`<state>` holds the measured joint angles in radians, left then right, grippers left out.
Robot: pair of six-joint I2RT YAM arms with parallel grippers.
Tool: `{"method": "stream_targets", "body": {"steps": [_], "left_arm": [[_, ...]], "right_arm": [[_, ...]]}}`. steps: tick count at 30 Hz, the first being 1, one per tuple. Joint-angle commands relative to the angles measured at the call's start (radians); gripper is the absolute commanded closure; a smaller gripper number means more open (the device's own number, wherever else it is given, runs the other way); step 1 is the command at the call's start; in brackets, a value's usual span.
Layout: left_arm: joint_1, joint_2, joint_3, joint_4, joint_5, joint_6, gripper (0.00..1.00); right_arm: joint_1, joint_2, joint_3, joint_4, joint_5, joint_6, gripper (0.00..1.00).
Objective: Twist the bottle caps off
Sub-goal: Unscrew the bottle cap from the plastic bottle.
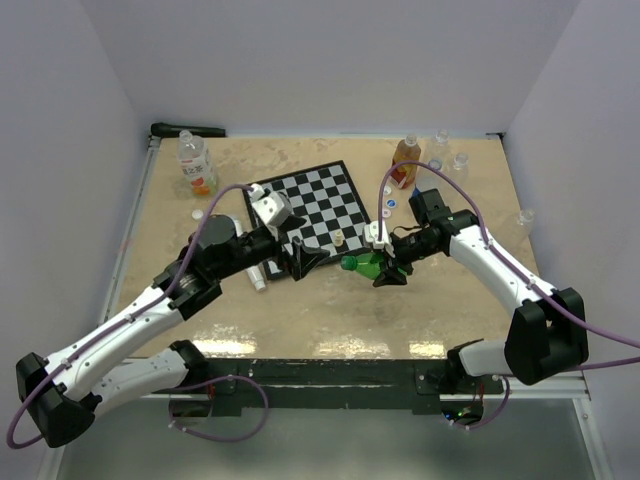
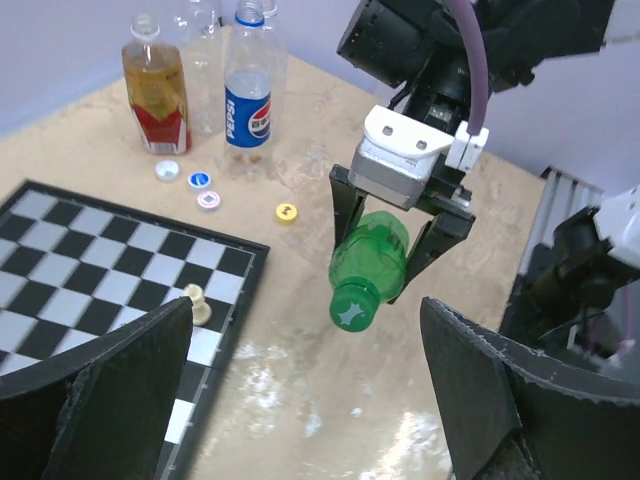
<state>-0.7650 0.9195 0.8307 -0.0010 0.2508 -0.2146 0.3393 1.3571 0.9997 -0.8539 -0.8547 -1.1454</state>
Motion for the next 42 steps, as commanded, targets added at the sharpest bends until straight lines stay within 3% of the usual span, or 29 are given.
{"method": "stream_targets", "body": {"steps": [1, 14, 21, 42], "left_arm": [[0.006, 0.007, 0.041, 0.021, 0.105, 0.289, 0.00], [0.006, 0.056, 0.036, 0.038, 0.183, 0.454, 0.00], [0.006, 0.036, -0.025, 0.062, 0.352, 0.658, 0.01], [0.003, 0.088, -0.025, 0.030, 0.350, 0.805, 0.01]], "right_arm": [[-0.002, 0.007, 0.020, -0.011, -0.014, -0.017, 0.97], [-0.003, 0.011, 0.020, -0.011, -0.012, -0.017, 0.97], [-0.002, 0.016, 0.022, -0.016, -0.010, -0.019, 0.97], [-0.002, 0.019, 0.022, -0.019, -0.012, -0.020, 0.97]]}}
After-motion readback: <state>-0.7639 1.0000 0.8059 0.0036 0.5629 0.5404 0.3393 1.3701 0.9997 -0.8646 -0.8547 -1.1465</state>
